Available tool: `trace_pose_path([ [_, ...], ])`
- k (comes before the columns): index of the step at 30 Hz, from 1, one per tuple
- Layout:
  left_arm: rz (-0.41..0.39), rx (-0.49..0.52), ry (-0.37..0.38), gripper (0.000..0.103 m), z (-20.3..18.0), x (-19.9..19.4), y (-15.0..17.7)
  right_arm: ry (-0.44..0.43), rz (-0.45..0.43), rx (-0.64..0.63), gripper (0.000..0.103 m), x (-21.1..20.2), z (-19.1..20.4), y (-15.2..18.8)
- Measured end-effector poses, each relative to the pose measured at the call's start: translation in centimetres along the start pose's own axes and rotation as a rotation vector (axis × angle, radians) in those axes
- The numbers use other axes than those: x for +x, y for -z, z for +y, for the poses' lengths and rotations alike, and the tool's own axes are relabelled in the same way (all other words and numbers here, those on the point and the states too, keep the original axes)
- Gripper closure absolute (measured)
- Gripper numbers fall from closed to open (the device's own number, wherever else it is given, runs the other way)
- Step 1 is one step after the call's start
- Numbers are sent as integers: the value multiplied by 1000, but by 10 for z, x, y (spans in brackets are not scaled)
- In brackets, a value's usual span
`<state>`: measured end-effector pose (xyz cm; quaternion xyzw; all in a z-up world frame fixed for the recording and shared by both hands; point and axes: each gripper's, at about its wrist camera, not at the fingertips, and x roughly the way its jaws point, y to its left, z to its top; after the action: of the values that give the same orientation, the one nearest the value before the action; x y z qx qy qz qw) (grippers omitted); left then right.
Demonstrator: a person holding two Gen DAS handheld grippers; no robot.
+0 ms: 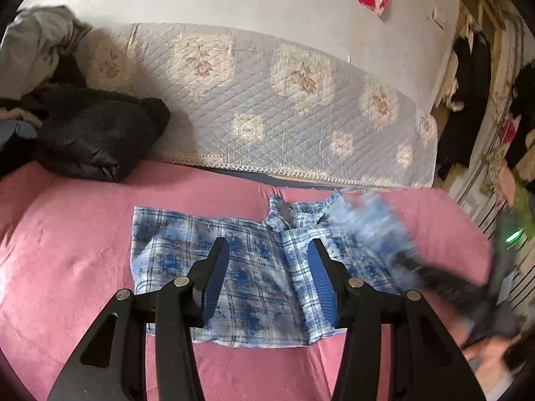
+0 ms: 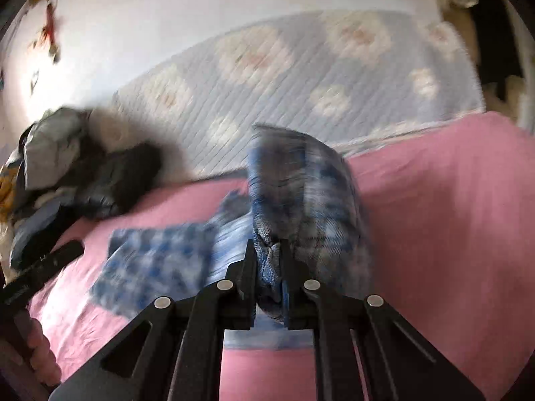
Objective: Fold large clothes
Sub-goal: 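Fold the held shirt half over with the right tool and release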
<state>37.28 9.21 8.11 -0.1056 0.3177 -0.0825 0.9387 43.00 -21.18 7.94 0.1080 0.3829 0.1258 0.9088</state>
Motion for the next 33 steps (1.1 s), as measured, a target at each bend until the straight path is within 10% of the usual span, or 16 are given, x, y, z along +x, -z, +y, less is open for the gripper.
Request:
trace_pose_path([
  [5, -14, -47, 80, 55, 14, -16, -9, 47, 146, 88, 91, 59, 7, 26],
  [13, -60, 42, -45, 50, 9, -19, -11, -63, 179, -92, 83, 31, 23, 33],
  [22, -91, 75, -84, 45, 5, -27, -11, 30, 32, -101, 78, -1, 3, -17],
  [28, -66, 61, -103, 39, 22, -23, -14, 40, 279, -202, 78, 69, 3, 3],
  [33, -35, 11, -155, 24, 43, -18, -16, -30, 249, -269, 78, 49, 4, 22],
])
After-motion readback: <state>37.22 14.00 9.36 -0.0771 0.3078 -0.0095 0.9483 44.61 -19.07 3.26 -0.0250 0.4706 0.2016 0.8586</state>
